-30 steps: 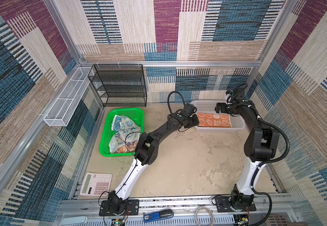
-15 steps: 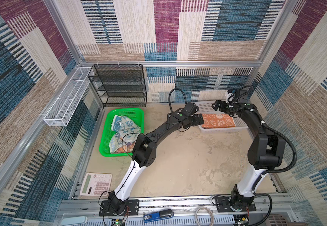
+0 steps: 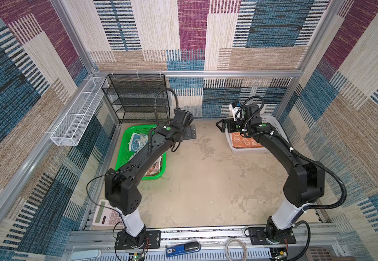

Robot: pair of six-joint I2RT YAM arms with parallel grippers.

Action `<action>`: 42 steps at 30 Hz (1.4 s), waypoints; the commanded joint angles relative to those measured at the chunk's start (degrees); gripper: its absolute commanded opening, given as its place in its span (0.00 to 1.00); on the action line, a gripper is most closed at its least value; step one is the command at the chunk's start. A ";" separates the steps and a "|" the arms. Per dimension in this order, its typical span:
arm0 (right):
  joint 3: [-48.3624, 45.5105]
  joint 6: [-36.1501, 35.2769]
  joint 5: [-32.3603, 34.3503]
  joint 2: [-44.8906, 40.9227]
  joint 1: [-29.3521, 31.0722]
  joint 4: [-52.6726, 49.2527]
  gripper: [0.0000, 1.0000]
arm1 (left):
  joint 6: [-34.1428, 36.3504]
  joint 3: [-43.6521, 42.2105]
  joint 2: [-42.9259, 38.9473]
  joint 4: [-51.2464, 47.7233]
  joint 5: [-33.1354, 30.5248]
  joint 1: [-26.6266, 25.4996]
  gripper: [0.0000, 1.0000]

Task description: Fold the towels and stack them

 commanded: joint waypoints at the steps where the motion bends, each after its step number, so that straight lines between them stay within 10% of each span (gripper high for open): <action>1: -0.96 -1.64 0.78 -1.60 4.00 5.32 0.99 | -0.67 -9.12 -6.72 -2.49 0.87 5.95 0.99; 12: -3.28 -2.63 1.52 0.61 18.42 9.14 0.99 | -8.67 -27.89 -10.24 2.10 21.48 25.82 0.91; 27: -3.88 -3.50 3.22 2.84 19.46 8.40 0.99 | -13.23 -24.43 1.69 7.54 25.14 26.45 0.70; 42: -4.39 -3.25 2.50 3.13 19.46 8.13 0.99 | -13.68 -23.77 2.37 11.52 24.71 26.40 0.15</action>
